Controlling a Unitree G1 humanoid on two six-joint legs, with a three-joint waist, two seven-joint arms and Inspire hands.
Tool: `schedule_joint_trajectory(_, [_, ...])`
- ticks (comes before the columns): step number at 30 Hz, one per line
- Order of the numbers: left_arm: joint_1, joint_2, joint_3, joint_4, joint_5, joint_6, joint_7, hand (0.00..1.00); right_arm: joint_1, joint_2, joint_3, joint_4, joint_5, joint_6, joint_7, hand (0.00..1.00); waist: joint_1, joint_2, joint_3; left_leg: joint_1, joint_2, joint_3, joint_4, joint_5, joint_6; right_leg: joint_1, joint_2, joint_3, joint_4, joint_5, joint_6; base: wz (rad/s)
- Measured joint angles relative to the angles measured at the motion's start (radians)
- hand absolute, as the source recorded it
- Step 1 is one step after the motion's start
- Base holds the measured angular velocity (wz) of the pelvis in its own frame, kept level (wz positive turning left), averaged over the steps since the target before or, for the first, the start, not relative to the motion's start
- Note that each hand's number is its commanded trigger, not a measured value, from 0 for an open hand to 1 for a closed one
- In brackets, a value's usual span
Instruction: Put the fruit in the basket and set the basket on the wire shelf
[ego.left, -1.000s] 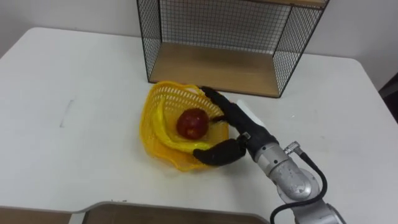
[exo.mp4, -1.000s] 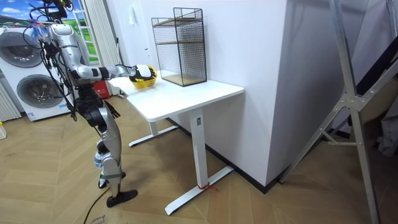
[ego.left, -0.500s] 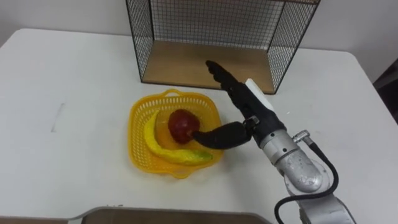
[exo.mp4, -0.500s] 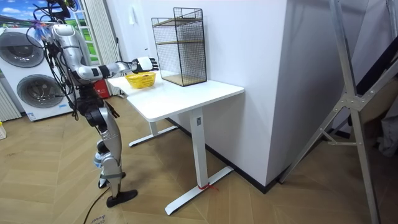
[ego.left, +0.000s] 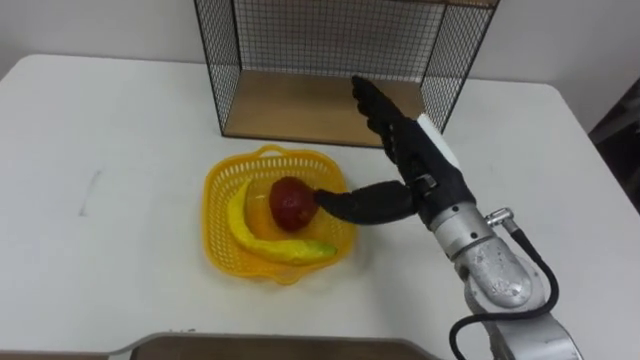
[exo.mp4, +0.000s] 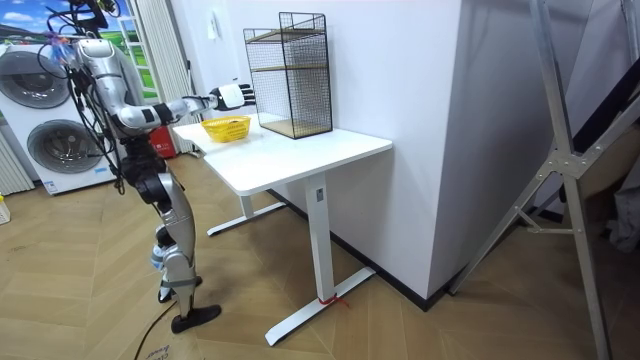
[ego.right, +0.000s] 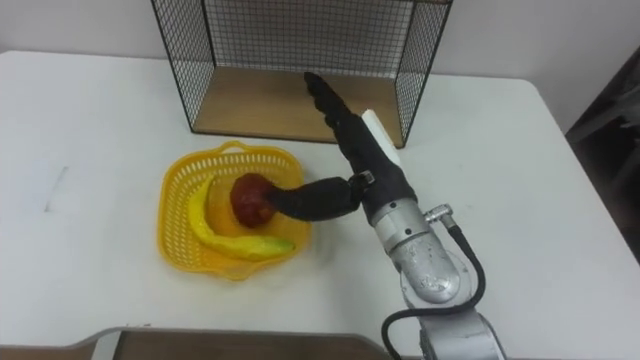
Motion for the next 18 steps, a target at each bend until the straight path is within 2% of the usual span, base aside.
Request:
schedule_joint_trajectory(3, [0.003, -0.007, 0.048, 0.043, -0.104, -0.012, 0.032, 0.00, 0.010, -0.001, -0.024, 0.001, 0.039, -0.002, -0.034, 0.00, 0.002, 0.004, 0.0014, 0.018, 0.000, 0.000, -0.005, 0.000, 0.000, 0.016, 0.000, -0.001, -0.001, 0.000, 0.000, 0.00])
schedule_joint_trajectory(6, [0.035, -0.023, 0.189, 0.052, -0.310, -0.017, 0.104, 0.00, 0.049, -0.009, -0.076, 0.004, 0.099, -0.003, -0.071, 0.00, 0.013, 0.007, 0.0030, 0.027, 0.001, 0.000, -0.016, 0.000, 0.000, 0.019, 0.001, 0.002, -0.001, 0.000, 0.000, -0.01])
schedule_joint_trajectory(7, [0.037, -0.022, 0.216, 0.053, -0.341, -0.017, 0.118, 0.00, 0.058, -0.009, -0.088, 0.004, 0.112, -0.003, -0.076, 0.00, 0.016, 0.008, 0.0035, 0.026, 0.001, -0.002, -0.017, 0.000, 0.000, 0.019, 0.001, 0.002, -0.001, 0.000, 0.000, 0.00])
schedule_joint_trajectory(8, [0.041, -0.022, 0.285, 0.050, -0.406, -0.021, 0.152, 0.00, 0.072, -0.014, -0.110, 0.004, 0.130, -0.002, -0.089, 0.00, 0.023, 0.012, 0.0038, 0.025, 0.001, -0.003, -0.016, 0.000, 0.000, 0.019, 0.001, 0.000, -0.001, 0.000, 0.000, 0.00])
schedule_joint_trajectory(9, [0.043, -0.021, 0.348, 0.028, -0.484, -0.023, 0.196, 0.00, 0.079, -0.023, -0.132, 0.003, 0.136, -0.002, -0.105, 0.00, 0.029, 0.019, 0.0040, 0.024, 0.000, -0.001, -0.015, 0.000, 0.000, 0.019, 0.000, -0.001, -0.001, 0.000, 0.000, 0.00])
schedule_joint_trajectory(10, [0.047, -0.022, 0.376, 0.005, -0.521, -0.024, 0.221, 0.00, 0.083, -0.027, -0.140, 0.001, 0.140, -0.002, -0.119, 0.00, 0.032, 0.023, 0.0037, 0.024, 0.000, -0.001, -0.015, 0.000, 0.000, 0.018, -0.001, -0.002, -0.001, 0.000, 0.000, 0.00])
schedule_joint_trajectory(12, [0.071, -0.021, 0.471, -0.087, -0.650, -0.055, 0.327, 0.00, 0.088, -0.031, -0.166, 0.000, 0.137, -0.003, -0.172, 0.00, 0.053, 0.041, 0.0030, 0.025, 0.001, -0.004, -0.015, 0.000, 0.000, 0.019, 0.000, -0.001, -0.001, 0.000, 0.000, 0.00])
schedule_joint_trajectory(14, [0.076, -0.021, 0.534, -0.164, -0.715, -0.085, 0.407, 0.00, 0.111, -0.040, -0.182, 0.000, 0.126, -0.006, -0.202, 0.00, 0.067, 0.054, -0.0043, 0.027, 0.000, -0.007, -0.014, 0.000, 0.000, 0.021, -0.001, -0.002, -0.001, 0.000, 0.000, 0.00])
schedule_joint_trajectory(15, [0.081, -0.021, 0.560, -0.217, -0.739, -0.109, 0.464, 0.00, 0.121, -0.044, -0.188, 0.000, 0.119, -0.006, -0.212, 0.00, 0.077, 0.057, -0.0074, 0.028, 0.000, -0.006, -0.014, 0.000, 0.000, 0.021, -0.001, -0.002, 0.000, 0.000, 0.000, 0.00])
schedule_joint_trajectory(16, [0.080, -0.020, 0.566, -0.249, -0.746, -0.116, 0.494, 0.00, 0.125, -0.045, -0.190, 0.000, 0.119, -0.006, -0.219, 0.00, 0.079, 0.058, -0.0078, 0.027, 0.000, -0.006, -0.014, 0.000, 0.000, 0.020, -0.001, -0.001, 0.000, 0.000, 0.001, 0.00])
schedule_joint_trajectory(18, [0.092, -0.022, 0.604, -0.391, -0.733, -0.142, 0.603, 0.00, 0.133, -0.045, -0.196, 0.000, 0.097, -0.006, -0.241, 0.00, 0.090, 0.057, -0.0067, 0.022, -0.001, -0.006, -0.014, 0.001, -0.001, 0.015, -0.001, 0.000, -0.001, -0.001, 0.001, 0.00])
